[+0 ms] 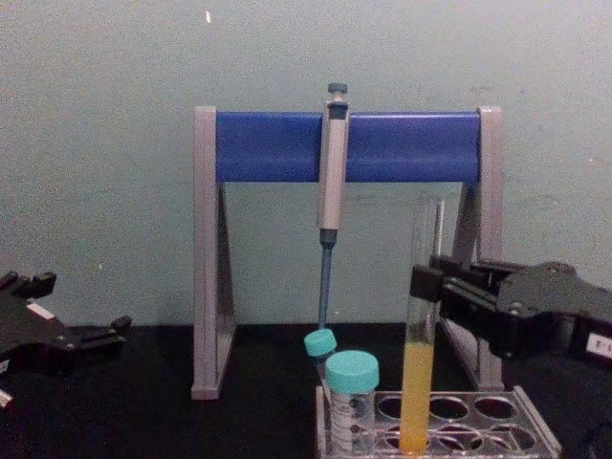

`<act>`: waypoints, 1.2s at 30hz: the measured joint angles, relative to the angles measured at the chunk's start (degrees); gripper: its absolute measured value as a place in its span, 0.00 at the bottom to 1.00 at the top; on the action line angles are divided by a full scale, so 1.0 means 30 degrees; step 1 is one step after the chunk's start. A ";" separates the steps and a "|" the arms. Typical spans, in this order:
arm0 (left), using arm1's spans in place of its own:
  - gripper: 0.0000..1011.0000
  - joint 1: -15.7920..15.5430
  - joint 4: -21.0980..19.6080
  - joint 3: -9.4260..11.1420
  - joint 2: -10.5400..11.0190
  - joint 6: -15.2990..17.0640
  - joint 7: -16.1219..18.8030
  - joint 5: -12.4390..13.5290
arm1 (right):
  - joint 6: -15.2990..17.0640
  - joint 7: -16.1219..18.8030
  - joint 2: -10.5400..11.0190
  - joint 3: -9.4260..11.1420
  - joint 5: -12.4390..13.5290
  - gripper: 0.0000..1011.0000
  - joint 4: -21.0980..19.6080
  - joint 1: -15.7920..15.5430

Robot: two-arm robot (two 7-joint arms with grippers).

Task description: Pick up the test tube from the test tube rack, shake it, then place it back into the test tube rack.

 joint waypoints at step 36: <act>0.99 0.0000 -0.0001 0.0000 0.0000 -0.0001 0.0001 0.0000 | 0.1101 -0.0782 -0.0431 0.1331 0.0369 0.22 0.0157 0.1824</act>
